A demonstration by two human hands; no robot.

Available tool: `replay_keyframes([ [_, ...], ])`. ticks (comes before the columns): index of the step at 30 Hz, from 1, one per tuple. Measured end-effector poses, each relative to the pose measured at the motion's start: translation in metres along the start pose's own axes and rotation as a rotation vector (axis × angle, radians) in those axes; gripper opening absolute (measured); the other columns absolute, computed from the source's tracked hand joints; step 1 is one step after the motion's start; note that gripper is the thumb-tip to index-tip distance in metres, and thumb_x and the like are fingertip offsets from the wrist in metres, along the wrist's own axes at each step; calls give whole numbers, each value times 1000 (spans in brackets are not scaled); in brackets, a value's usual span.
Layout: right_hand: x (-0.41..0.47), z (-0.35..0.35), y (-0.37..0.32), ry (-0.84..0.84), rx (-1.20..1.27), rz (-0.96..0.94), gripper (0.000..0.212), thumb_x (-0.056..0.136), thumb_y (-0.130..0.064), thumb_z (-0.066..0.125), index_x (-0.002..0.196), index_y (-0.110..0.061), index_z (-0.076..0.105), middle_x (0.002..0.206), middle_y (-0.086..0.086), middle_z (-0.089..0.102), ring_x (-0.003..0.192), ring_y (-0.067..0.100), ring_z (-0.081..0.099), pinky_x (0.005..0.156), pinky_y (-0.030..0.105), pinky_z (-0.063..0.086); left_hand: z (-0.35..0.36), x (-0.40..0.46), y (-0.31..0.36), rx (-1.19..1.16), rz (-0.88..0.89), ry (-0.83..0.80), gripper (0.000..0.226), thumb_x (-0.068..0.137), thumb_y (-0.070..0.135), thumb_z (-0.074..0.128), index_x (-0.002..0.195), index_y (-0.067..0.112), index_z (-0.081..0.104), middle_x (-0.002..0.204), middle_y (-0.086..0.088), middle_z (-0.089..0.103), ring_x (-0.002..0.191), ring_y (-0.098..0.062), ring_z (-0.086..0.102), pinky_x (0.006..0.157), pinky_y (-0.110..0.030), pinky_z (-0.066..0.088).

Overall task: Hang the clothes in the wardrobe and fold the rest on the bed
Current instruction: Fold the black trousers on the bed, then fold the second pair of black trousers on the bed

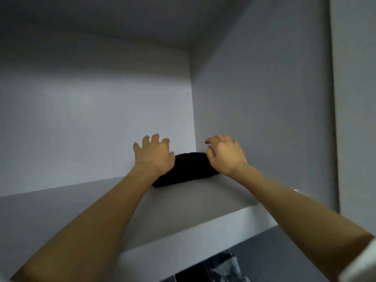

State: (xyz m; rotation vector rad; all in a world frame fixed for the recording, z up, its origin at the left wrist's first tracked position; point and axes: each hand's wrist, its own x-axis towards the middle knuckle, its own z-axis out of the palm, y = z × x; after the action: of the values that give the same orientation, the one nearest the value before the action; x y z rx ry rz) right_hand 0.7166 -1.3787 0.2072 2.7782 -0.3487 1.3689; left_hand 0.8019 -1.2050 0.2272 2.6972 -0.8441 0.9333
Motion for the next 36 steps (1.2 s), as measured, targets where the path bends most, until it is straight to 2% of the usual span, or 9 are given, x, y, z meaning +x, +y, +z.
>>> replay_keyframes([
  [5, -122, -65, -3, 152, 81, 109, 33, 93, -15, 43, 121, -13, 59, 124, 4, 58, 118, 25, 47, 97, 37, 37, -20, -82, 64, -357, 209, 196, 43, 95, 29, 45, 135, 16, 48, 142, -9, 43, 126, -30, 41, 104, -43, 34],
  [9, -223, -130, 12, 266, 88, 227, 29, 90, -12, 45, 111, -10, 65, 112, 7, 64, 107, 27, 55, 86, 38, 45, -22, -165, 126, -655, 353, 233, 34, 90, 21, 53, 123, 10, 59, 128, -11, 55, 115, -32, 49, 96, -40, 38],
  [12, -327, -188, 31, 274, 40, 339, 27, 89, -9, 46, 106, -8, 67, 106, 7, 66, 102, 26, 59, 82, 38, 49, -19, -246, 182, -801, 478, 143, 33, 90, 19, 55, 121, 10, 60, 127, -8, 56, 115, -29, 51, 95, -37, 39],
  [17, -498, -282, 51, 172, -87, 540, 25, 88, 0, 51, 106, -7, 66, 103, 6, 66, 97, 24, 61, 80, 39, 50, -26, -389, 282, -985, 696, -35, 30, 87, 12, 60, 116, 6, 63, 119, -11, 62, 109, -32, 58, 92, -40, 46],
  [23, -693, -407, 40, 117, -279, 885, 23, 84, 2, 52, 101, -4, 67, 94, 12, 66, 87, 32, 62, 73, 43, 51, -77, -582, 418, -1180, 975, -373, 31, 90, 19, 54, 120, 16, 61, 122, 0, 60, 109, -22, 57, 83, -31, 43],
  [28, -820, -486, -2, 234, -454, 1235, 25, 88, 0, 51, 103, -10, 68, 100, 3, 67, 90, 21, 64, 77, 39, 52, -123, -715, 492, -1241, 1264, -649, 32, 93, 20, 50, 123, 17, 59, 125, 1, 59, 108, -19, 58, 82, -26, 42],
  [31, -882, -524, -39, 314, -587, 1430, 26, 89, -1, 50, 104, -12, 68, 100, 0, 67, 90, 18, 63, 78, 33, 52, -153, -789, 520, -1234, 1493, -800, 32, 94, 22, 48, 125, 19, 57, 128, 3, 57, 112, -18, 56, 89, -29, 44],
  [33, -915, -546, -74, 384, -685, 1559, 26, 89, -1, 50, 105, -13, 68, 101, 0, 67, 89, 17, 64, 79, 30, 51, -177, -840, 532, -1252, 1655, -883, 31, 94, 22, 48, 123, 21, 57, 126, 4, 57, 110, -16, 57, 86, -27, 43],
  [36, -952, -565, -131, 539, -854, 1742, 27, 88, 1, 50, 104, -11, 67, 99, 3, 68, 88, 18, 64, 79, 33, 52, -212, -915, 536, -1239, 1955, -970, 32, 94, 21, 46, 125, 21, 56, 128, 3, 56, 111, -17, 56, 86, -27, 43],
])
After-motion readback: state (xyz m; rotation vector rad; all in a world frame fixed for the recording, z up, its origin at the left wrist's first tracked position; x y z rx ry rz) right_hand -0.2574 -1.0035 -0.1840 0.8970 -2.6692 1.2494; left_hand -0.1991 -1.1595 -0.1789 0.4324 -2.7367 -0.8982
